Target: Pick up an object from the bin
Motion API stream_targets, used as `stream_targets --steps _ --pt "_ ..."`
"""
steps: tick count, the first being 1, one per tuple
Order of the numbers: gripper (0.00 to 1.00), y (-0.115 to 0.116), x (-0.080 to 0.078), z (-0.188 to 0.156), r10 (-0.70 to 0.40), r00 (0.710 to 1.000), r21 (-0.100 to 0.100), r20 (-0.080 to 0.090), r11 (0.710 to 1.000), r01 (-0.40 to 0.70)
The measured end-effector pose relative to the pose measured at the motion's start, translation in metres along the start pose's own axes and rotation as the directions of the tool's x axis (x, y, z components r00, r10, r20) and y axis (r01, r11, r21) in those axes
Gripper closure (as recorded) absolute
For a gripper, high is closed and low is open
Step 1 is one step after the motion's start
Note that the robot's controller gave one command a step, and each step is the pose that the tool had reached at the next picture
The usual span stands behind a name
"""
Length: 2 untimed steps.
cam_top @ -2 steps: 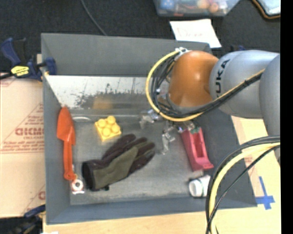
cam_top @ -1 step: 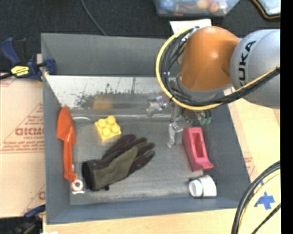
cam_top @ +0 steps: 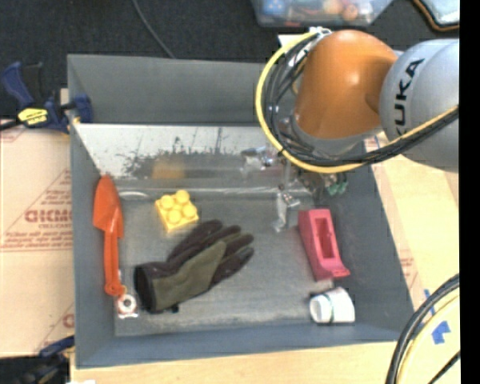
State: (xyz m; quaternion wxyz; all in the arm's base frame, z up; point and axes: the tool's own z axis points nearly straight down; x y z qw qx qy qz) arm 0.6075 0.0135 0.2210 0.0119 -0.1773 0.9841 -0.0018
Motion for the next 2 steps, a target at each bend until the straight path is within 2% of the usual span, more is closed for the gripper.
stream_targets --steps 1,2 --pt "0.00 -0.011 -0.017 0.101 -0.044 0.999 -0.005 -0.007 0.999 0.044" --pt "0.00 -0.005 -0.005 0.110 -0.246 0.969 0.006 0.007 0.969 0.246"
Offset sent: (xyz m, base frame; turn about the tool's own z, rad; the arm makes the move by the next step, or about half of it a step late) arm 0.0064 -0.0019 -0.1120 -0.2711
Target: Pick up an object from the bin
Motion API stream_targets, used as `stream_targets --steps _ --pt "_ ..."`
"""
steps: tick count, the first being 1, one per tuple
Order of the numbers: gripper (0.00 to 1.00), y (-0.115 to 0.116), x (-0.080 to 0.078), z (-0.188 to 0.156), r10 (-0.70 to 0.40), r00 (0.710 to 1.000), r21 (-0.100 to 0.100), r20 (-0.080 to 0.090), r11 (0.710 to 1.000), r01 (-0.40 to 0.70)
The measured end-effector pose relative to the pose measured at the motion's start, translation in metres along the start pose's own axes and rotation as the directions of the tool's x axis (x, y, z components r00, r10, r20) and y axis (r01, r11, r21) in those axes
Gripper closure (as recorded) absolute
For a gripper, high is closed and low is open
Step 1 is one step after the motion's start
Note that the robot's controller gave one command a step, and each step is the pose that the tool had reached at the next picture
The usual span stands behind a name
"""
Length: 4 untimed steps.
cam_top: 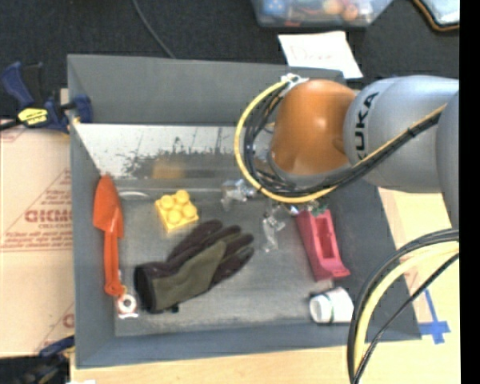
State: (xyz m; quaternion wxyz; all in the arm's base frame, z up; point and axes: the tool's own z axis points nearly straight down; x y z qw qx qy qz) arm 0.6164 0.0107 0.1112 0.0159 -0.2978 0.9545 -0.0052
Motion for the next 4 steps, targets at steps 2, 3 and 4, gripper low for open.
stream_targets --steps 2,3,4 --pt "0.00 0.023 -0.017 0.040 0.145 0.989 -0.005 -0.007 0.989 -0.146" --pt "0.00 -0.005 -0.037 0.039 -0.214 0.977 -0.001 0.002 0.977 0.214" --pt "0.00 -0.003 -0.035 0.037 -0.199 0.980 -0.004 0.001 0.980 0.199"
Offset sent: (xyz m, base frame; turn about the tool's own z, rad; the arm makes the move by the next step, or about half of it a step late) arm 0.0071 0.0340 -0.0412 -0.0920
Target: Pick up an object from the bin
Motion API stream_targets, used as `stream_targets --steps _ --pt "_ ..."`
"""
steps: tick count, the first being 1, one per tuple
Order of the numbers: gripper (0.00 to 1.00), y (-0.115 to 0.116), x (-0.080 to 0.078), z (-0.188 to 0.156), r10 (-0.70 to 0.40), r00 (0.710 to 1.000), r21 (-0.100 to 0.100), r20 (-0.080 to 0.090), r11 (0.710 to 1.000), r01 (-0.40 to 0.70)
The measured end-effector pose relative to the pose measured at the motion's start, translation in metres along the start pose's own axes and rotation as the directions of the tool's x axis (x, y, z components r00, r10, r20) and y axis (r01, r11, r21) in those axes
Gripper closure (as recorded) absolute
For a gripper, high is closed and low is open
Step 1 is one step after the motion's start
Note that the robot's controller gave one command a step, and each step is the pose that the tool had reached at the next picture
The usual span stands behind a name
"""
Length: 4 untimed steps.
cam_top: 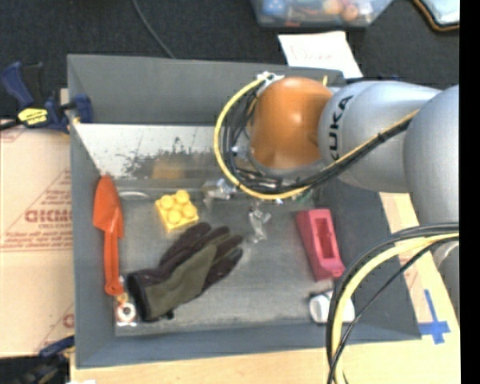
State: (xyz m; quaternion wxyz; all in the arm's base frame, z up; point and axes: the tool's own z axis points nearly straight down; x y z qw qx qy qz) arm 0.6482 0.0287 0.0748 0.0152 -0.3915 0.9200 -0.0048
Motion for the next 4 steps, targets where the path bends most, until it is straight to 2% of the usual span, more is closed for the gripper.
stream_targets --steps 1,2,3,4 --pt "0.00 0.021 -0.023 -0.081 -0.083 0.997 0.004 0.004 0.997 0.083" --pt "0.00 0.036 -0.015 0.003 0.037 0.999 -0.003 0.000 0.999 -0.037" --pt "0.00 0.048 -0.019 -0.003 -0.102 0.995 0.018 0.018 0.995 0.102" --pt "0.00 0.079 -0.018 -0.050 -0.008 1.000 0.001 0.009 1.000 0.008"
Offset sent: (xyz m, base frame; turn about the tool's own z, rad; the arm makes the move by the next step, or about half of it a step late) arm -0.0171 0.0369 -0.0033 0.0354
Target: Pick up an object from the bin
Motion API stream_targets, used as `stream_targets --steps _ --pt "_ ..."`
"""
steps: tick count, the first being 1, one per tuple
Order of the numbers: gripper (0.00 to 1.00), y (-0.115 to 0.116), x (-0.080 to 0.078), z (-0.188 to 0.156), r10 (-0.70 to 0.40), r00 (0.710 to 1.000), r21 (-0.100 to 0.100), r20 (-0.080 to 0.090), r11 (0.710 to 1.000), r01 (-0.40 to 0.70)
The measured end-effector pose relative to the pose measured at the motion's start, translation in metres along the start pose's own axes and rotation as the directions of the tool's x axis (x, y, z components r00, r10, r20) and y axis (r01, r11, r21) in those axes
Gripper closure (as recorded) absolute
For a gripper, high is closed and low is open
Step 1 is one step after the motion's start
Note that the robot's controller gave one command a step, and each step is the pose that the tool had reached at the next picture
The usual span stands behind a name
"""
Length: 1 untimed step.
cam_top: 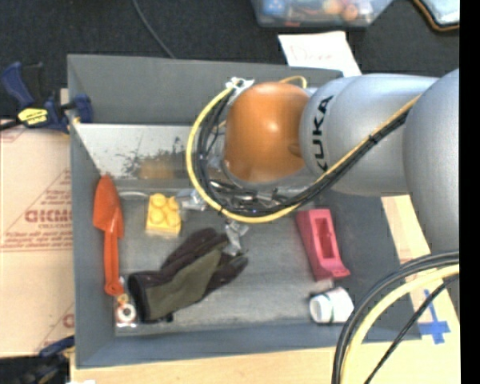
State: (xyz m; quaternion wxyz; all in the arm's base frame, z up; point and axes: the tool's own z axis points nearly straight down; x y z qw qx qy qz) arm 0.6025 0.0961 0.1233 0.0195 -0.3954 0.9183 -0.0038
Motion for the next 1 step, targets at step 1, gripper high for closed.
stream_targets --steps 1 --pt "0.00 0.0064 0.0089 0.0369 -0.077 0.997 0.007 0.004 0.997 0.077"
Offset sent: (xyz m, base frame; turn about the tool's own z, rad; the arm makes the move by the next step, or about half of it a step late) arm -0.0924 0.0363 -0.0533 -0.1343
